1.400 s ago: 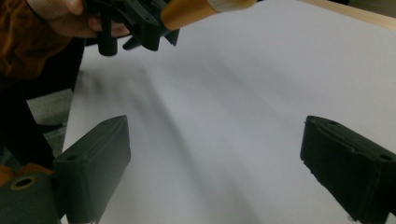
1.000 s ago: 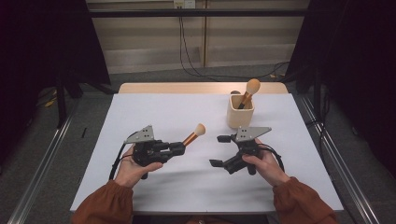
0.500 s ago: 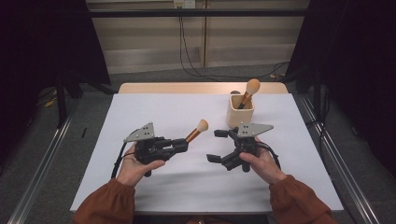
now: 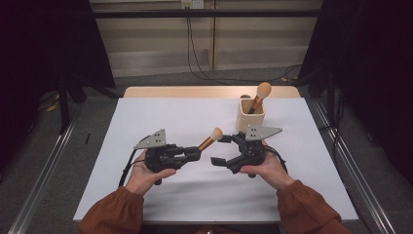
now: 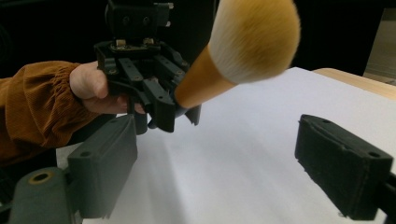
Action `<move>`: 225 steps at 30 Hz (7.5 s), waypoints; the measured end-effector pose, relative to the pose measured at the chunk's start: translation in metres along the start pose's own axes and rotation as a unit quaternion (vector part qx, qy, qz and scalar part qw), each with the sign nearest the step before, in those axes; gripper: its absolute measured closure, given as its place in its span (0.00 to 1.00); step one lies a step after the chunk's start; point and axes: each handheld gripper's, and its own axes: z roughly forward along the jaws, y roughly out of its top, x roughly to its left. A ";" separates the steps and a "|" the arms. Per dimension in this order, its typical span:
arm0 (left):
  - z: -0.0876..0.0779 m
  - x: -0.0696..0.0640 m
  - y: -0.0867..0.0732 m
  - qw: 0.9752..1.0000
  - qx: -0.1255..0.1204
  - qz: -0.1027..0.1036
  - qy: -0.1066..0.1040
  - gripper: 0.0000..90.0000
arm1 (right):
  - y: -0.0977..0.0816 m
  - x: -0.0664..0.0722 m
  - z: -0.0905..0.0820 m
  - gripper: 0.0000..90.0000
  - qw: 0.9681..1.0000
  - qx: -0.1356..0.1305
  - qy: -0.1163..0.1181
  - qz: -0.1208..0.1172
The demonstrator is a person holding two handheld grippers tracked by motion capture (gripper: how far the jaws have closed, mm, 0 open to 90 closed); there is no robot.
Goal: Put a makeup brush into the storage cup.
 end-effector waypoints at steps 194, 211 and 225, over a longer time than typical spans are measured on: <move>-0.123 -0.020 -0.054 0.950 -0.007 -0.024 0.312 0.04 | 0.116 -0.082 -0.131 0.82 0.973 -0.015 -0.226 0.036; -0.123 -0.019 -0.055 0.949 -0.009 -0.029 0.313 0.04 | 0.116 -0.106 -0.119 0.82 0.964 0.011 -0.261 0.050; -0.124 -0.019 -0.055 0.949 -0.010 -0.029 0.314 0.04 | 0.103 -0.113 -0.111 0.82 0.961 0.038 -0.268 0.050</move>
